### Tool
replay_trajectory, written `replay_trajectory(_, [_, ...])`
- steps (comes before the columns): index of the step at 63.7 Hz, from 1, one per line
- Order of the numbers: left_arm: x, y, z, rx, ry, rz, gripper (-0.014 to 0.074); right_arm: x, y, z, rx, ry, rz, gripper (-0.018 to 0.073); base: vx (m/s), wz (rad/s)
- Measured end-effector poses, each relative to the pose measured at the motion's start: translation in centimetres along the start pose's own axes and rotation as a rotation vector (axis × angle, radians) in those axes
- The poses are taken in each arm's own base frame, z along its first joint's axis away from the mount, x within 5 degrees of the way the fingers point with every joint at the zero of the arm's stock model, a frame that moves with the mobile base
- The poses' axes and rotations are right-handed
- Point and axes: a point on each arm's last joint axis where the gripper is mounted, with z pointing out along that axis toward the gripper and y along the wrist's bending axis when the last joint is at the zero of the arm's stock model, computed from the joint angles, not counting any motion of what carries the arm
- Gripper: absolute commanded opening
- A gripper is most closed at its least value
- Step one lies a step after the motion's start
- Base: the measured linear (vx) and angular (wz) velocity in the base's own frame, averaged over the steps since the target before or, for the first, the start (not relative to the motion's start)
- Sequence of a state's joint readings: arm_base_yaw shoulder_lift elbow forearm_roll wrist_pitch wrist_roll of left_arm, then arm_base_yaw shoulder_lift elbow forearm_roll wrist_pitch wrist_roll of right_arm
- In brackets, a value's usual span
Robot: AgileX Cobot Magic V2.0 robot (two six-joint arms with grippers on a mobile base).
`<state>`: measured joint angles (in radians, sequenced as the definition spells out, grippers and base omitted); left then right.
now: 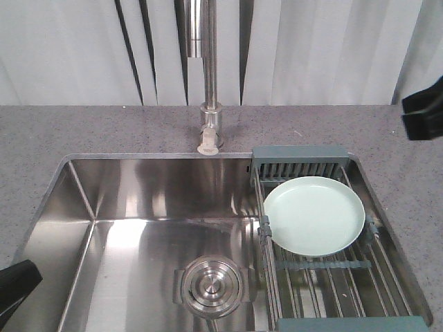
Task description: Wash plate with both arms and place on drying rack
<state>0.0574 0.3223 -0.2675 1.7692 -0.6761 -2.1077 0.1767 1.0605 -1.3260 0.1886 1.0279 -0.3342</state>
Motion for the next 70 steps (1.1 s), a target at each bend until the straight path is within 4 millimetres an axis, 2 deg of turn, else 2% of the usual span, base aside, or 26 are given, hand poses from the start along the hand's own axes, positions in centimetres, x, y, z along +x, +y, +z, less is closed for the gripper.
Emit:
replay_trajectory(10, [-0.9,0.0,0.0,-0.011,-0.069,-0.056,-0.0006,1.8,1.9,-6.0,-0.032,-0.077,-0.027,-0.0008,0.00,0.00])
replay_trajectory(18, [-3.5,0.1,0.2,-0.051,-0.131,-0.052,-0.0006,3.4,2.8,-8.8,-0.039,-0.080,-0.047,-0.0006,0.00,0.00])
replay_trajectory(23, [-5.5,0.4,1.2,-0.063,-0.125,-0.064,-0.0006,4.2,3.2,-9.9,-0.044,-0.076,-0.055,-0.0006,0.00,0.00])
replay_trajectory(34, [-8.8,2.3,5.0,-0.074,-0.039,-0.125,-0.0006,5.1,3.8,-11.7,-0.034,-0.109,-0.067,-0.0006,0.00,0.00])
replay_trajectory(43, [-10.4,4.4,8.9,-0.052,0.058,-0.184,-0.0006,5.7,3.9,-12.7,-0.010,-0.133,-0.077,-0.0006,0.00,0.00])
replay_trajectory(57, [-11.0,7.2,14.5,0.076,0.206,-0.287,-0.0006,6.3,4.0,-13.6,0.017,-0.154,-0.088,-0.0006,0.00,0.00])
replay_trajectory(70, [-10.3,9.6,18.7,0.169,0.295,-0.384,-0.0006,6.3,4.0,-13.7,0.019,-0.157,-0.088,-0.0006,0.00,0.00])
